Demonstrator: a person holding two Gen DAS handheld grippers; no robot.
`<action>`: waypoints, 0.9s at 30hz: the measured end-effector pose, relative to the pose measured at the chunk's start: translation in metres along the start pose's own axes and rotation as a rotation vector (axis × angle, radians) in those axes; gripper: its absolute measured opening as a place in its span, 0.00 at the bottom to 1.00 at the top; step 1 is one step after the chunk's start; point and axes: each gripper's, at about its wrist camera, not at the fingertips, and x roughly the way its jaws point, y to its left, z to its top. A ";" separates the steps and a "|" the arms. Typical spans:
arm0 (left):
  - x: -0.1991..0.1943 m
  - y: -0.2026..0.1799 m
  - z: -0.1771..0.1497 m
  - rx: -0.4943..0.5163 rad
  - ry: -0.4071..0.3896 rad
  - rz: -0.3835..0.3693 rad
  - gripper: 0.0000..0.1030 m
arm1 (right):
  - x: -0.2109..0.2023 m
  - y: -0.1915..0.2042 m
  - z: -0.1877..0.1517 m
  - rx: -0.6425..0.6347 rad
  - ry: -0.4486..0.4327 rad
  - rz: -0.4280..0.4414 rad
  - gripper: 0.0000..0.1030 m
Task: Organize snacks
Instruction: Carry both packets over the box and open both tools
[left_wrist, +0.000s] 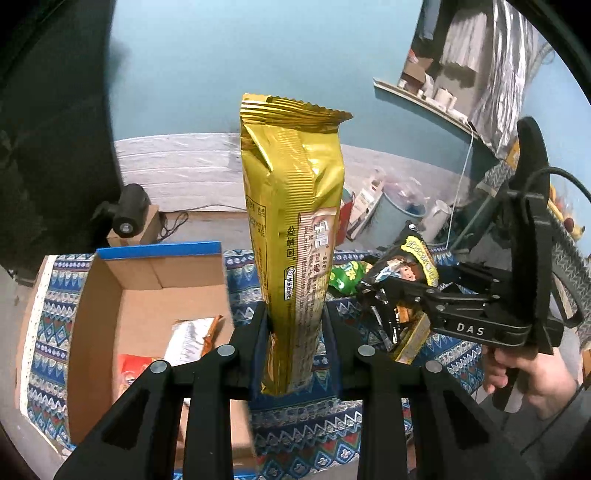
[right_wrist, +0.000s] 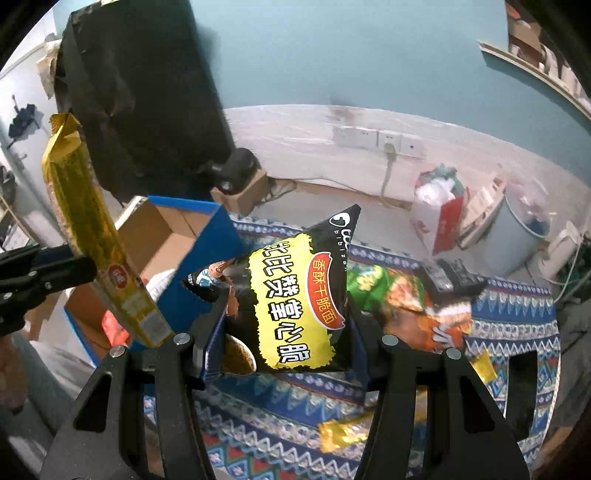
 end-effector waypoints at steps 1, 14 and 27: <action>-0.002 0.003 0.000 -0.006 -0.004 0.003 0.27 | 0.002 0.005 0.003 -0.005 0.000 0.005 0.53; -0.019 0.064 -0.009 -0.100 -0.014 0.076 0.27 | 0.036 0.073 0.023 -0.093 0.019 0.072 0.53; -0.010 0.124 -0.028 -0.174 0.050 0.192 0.27 | 0.080 0.135 0.027 -0.176 0.074 0.131 0.54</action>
